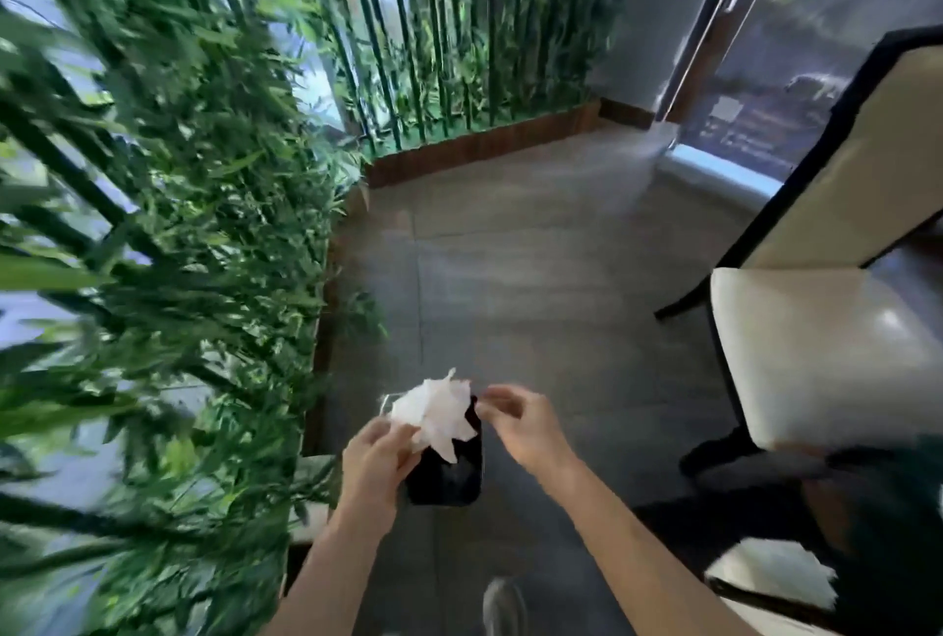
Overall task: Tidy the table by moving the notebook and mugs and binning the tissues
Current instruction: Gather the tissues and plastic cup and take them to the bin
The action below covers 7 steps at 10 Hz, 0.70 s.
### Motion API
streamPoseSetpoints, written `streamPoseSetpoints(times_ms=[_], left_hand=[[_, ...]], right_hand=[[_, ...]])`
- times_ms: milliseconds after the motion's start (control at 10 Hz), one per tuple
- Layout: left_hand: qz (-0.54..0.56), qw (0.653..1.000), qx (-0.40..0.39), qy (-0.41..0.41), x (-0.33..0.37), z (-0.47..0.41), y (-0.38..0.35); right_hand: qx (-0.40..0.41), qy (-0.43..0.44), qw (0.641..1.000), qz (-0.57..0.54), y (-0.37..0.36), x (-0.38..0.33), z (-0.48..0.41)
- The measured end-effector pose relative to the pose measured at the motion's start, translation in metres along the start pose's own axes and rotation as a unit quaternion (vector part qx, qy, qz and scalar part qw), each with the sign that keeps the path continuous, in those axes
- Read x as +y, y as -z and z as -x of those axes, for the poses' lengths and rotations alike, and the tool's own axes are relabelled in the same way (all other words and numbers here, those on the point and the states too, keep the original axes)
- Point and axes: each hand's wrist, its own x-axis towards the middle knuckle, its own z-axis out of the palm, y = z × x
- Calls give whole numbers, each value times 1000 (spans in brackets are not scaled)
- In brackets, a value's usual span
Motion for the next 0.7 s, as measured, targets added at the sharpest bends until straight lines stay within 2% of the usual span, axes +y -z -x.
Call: streamPoseSetpoints(times_ms=[200, 400, 600, 700], left_hand=[[-107, 990, 60, 64, -74, -131, -10], [-231, 966, 61, 97, -162, -260, -4], [-312, 940, -31, 133, -221, -331, 8], [-339, 932, -49, 120, -219, -330, 7]], right_hand=[[25, -119, 992, 12, -38, 111, -68], [33, -215, 976, 7, -88, 216, -87], [39, -250, 968, 5, -127, 272, -118], [38, -251, 966, 38, -128, 278, -132]])
